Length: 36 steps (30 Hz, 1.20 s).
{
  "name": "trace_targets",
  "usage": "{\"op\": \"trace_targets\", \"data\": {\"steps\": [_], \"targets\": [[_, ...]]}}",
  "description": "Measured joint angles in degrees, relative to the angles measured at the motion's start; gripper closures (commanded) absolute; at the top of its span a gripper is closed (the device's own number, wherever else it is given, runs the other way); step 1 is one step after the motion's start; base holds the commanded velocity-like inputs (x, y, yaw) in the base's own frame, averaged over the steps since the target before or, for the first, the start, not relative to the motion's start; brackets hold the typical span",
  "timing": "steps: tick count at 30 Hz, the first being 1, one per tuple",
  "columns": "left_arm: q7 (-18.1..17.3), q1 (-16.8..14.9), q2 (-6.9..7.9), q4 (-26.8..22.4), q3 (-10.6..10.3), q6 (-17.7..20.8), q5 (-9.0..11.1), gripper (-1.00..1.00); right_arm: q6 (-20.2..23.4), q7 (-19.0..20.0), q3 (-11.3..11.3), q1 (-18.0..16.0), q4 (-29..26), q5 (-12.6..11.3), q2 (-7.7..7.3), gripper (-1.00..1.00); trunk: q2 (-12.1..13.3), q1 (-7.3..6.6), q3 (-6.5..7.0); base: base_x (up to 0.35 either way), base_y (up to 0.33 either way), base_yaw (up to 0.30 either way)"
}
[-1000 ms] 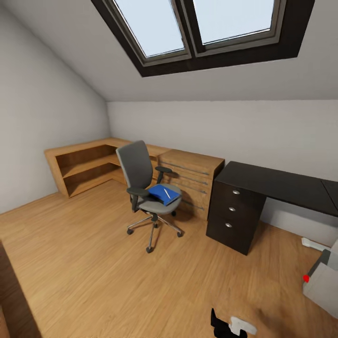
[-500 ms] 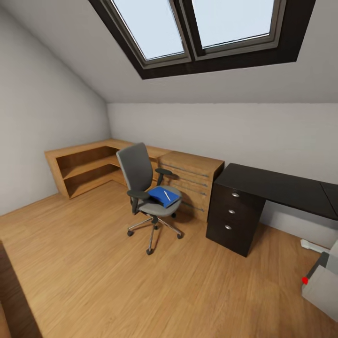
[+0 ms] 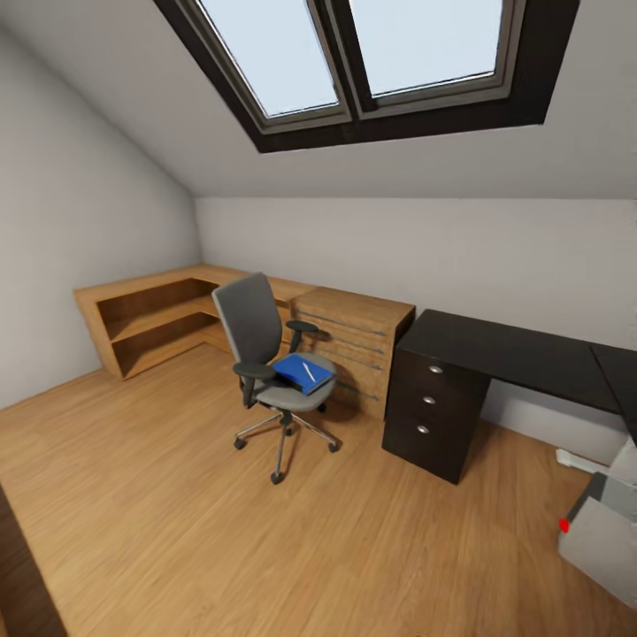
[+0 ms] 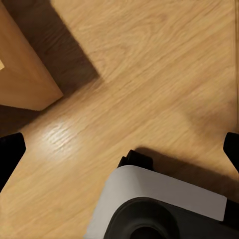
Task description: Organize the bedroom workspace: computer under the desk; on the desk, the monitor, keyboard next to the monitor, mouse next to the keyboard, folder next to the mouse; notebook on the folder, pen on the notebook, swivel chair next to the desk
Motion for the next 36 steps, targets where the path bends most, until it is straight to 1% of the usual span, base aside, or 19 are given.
{"op": "trace_targets", "data": {"steps": [3,4,6,10,14,29,36], "targets": [[-0.22,0.00,-0.39,0.02,-0.09,0.02,-0.15,-1.00,0.04,0.16,0.01,0.64,0.01,0.06,-0.48,-1.00,0.00,0.00,0.06,0.000,0.000,-0.217],[-0.32,0.00,-0.96,0.02,-0.20,0.09,-0.38,-1.00,0.05,0.26,-0.03,0.99,0.02,0.07,-0.73,-1.00,0.00,0.00,0.08,0.000,0.000,-0.247],[-0.38,0.00,-1.44,0.02,-0.20,0.20,-1.15,-1.00,0.06,0.35,0.04,1.28,0.02,0.19,-0.79,-1.00,0.00,0.00,0.10,0.000,0.000,-0.258],[-0.40,-0.01,-1.66,0.04,-0.21,0.36,-2.02,-1.00,0.06,0.44,0.04,1.47,0.02,0.23,-0.66,-1.00,0.00,0.00,0.11,-0.001,0.000,-0.267],[-0.42,-0.01,-1.74,0.03,-0.21,0.34,-2.16,-1.00,0.15,0.47,0.06,1.69,0.02,0.24,-0.69,-1.00,0.00,0.02,0.11,-0.144,0.000,-0.271],[-0.42,-0.01,-1.84,0.04,-0.21,0.34,-2.19,-1.00,0.56,0.53,0.13,1.74,0.02,0.33,-0.70,-1.00,0.01,0.03,0.08,-0.314,0.000,-0.271],[-0.42,-0.01,-1.86,0.06,-0.21,0.35,-2.28,-1.00,0.59,0.53,0.13,1.74,0.02,0.33,-0.62,-1.00,0.00,0.04,-0.22,-0.337,-0.024,-0.241]]}}
